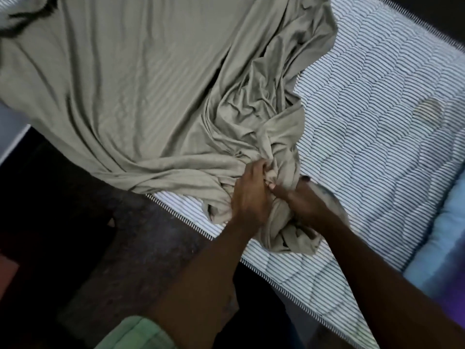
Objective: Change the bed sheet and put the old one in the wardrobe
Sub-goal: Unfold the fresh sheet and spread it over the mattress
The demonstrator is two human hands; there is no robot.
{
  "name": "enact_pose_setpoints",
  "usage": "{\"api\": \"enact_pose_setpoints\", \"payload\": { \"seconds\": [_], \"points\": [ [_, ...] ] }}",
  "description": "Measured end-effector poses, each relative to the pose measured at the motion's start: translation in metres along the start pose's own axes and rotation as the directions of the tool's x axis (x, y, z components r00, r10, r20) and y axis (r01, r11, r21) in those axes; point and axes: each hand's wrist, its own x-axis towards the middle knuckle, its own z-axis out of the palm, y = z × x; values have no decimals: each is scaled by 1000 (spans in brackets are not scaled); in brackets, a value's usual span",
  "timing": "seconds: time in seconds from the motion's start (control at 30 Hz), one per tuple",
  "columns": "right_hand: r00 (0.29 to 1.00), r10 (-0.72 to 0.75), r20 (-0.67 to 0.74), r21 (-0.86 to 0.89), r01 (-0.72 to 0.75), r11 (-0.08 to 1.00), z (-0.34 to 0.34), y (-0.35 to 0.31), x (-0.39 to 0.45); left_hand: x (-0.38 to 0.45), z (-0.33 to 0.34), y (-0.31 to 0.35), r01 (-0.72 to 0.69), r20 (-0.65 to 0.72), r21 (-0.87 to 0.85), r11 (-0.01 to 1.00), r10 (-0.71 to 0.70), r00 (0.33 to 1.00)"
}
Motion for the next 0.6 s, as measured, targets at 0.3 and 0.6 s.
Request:
{"api": "enact_pose_setpoints", "payload": {
  "seconds": [0.3,0.6],
  "points": [
    [963,267,-45,-215,-270,938,-107,-2,-28,-81,-33,-80,-164,323,522,837,-17,946],
    [525,-779,-344,-863,151,483,-81,37,-47,-122,5,-27,48,-82,656,753,8,997]
  ]
}}
